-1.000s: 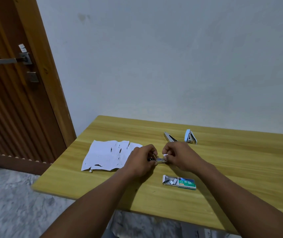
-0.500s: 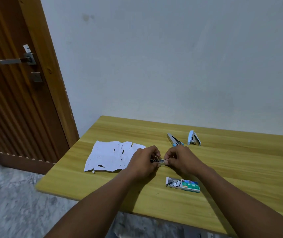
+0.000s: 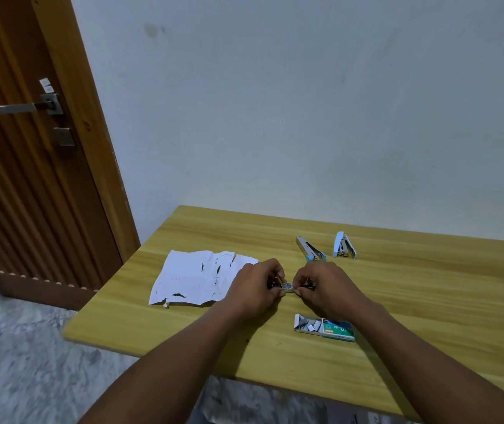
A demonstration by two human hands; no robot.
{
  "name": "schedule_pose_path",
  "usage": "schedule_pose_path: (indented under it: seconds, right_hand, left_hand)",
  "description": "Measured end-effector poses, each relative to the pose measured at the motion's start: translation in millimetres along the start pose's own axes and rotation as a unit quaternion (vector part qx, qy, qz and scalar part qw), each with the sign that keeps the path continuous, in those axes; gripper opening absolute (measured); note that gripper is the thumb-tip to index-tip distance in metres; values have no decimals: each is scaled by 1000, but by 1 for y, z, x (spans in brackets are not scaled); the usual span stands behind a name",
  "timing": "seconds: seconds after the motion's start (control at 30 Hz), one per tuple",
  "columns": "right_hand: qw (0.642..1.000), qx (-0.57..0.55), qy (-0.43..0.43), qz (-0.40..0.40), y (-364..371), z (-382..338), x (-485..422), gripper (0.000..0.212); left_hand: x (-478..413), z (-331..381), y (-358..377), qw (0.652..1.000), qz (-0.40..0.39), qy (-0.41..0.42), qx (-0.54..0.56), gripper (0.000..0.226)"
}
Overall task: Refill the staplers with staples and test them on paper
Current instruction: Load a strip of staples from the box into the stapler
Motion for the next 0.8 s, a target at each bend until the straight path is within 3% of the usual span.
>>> schedule_pose_path:
  seconds: [0.4, 0.8]
  right_hand:
    - [993, 104, -49, 21, 1, 0, 2, 18]
    - [996, 72, -47, -4, 0, 3, 7, 34]
  left_hand:
    - [0, 1, 1, 1000, -3, -4, -2, 25]
    - [0, 0, 1, 1000, 1, -13, -2, 24]
Point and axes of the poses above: each hand's wrist, its own x-axis away from the middle knuckle, its own y-axis out of the palm, z = x × y, the point moved 2 cm from there along -x, towards the middle knuckle, and after that the axes turned 2 degrees about -z, right-handed, at the moved point
